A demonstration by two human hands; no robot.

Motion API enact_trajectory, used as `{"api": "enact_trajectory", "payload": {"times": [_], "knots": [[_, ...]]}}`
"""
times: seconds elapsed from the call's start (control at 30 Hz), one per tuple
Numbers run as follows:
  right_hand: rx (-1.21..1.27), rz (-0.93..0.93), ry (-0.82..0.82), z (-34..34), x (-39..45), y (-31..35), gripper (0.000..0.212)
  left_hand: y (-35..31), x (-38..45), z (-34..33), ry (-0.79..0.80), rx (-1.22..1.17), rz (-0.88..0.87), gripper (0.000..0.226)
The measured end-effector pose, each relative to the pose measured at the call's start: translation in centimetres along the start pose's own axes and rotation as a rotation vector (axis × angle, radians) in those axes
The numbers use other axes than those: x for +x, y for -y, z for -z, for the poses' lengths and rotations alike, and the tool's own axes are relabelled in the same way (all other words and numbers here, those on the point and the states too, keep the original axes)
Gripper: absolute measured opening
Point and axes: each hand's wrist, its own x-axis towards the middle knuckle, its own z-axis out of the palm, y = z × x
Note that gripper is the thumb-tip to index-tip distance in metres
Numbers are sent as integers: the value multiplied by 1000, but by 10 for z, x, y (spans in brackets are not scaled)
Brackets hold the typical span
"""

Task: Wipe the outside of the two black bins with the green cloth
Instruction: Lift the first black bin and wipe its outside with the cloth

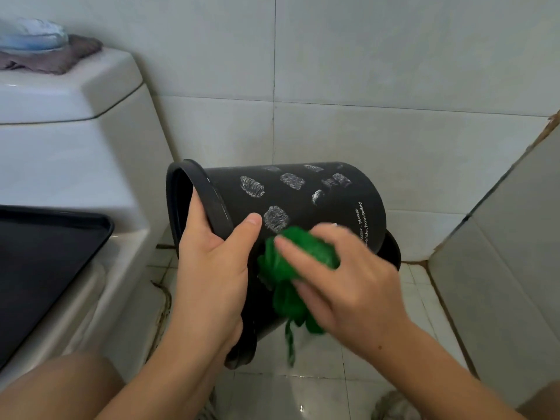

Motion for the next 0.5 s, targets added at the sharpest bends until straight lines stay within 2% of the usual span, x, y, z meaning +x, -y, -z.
{"api": "enact_trajectory", "payload": {"times": [0.07, 0.2, 0.23, 0.33, 0.37, 0.5], "knots": [[7, -84, -15, 2, 3, -3, 36, -1, 0, -1, 8, 8, -7, 41], [41, 123, 18, 1, -13, 17, 35, -2, -1, -1, -7, 33, -23, 41], [34, 123, 22, 2, -9, 13, 35, -2, 0, 0, -9, 25, -16, 40], [20, -51, -18, 5, 3, -1, 35, -2, 0, 1, 3, 6, 11, 37], [23, -54, -14, 5, 2, 1, 35, -2, 0, 1, 10, 11, 8, 37], [71, 138, 62, 4, -15, 18, 33, -2, 0, 1, 12, 39, 2, 41]]}}
